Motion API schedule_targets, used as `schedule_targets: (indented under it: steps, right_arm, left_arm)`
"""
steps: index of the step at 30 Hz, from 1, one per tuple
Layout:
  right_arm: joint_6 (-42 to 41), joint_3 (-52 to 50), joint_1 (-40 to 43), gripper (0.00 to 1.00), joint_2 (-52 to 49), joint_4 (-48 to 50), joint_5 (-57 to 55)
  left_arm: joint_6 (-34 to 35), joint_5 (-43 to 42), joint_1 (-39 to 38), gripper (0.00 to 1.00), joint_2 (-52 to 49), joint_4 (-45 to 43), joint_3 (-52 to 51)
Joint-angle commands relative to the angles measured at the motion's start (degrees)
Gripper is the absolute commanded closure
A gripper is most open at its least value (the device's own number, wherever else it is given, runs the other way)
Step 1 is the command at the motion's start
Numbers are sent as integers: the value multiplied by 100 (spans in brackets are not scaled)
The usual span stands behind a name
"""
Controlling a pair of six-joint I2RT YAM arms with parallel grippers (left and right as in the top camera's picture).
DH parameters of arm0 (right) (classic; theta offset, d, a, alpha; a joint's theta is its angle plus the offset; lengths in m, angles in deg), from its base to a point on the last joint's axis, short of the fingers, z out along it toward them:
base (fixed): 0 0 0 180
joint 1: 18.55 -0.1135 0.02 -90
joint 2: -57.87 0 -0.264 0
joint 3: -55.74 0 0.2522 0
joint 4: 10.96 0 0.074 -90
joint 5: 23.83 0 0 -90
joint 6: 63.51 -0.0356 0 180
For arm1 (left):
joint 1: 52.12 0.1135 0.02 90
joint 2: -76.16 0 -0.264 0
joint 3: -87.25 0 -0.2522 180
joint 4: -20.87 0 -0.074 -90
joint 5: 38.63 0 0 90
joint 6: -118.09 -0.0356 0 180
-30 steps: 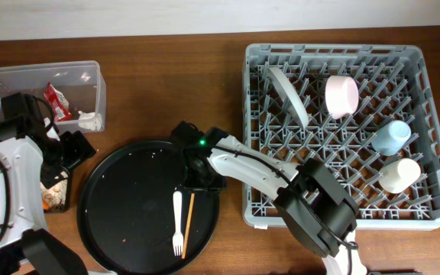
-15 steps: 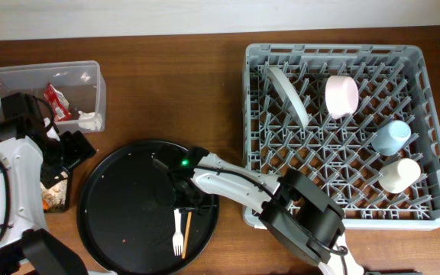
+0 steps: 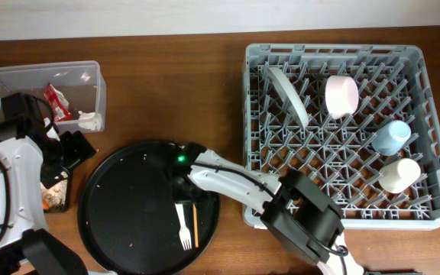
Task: Sort waste into correct bins and load items into the dishwasher rack
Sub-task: 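Grasp the wooden chopstick with the right gripper and place it in the rack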
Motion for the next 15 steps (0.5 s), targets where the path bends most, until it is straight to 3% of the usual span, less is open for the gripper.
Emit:
schedule_targets:
  steps: [1,7,15]
  right_arm:
    - [472,922,223,96,404,-658,-634]
    - [870,1386,1200,96,1167,-2035,-1145]
    - [1174,1086,2203,96,1165,-2396,-1075]
  left_arm:
    - [-66,42,4,15,7,-9,-50]
    - [-66,42,4,15,7,-11,-50]
    - [-66,42,4,15,7,-11,-50]
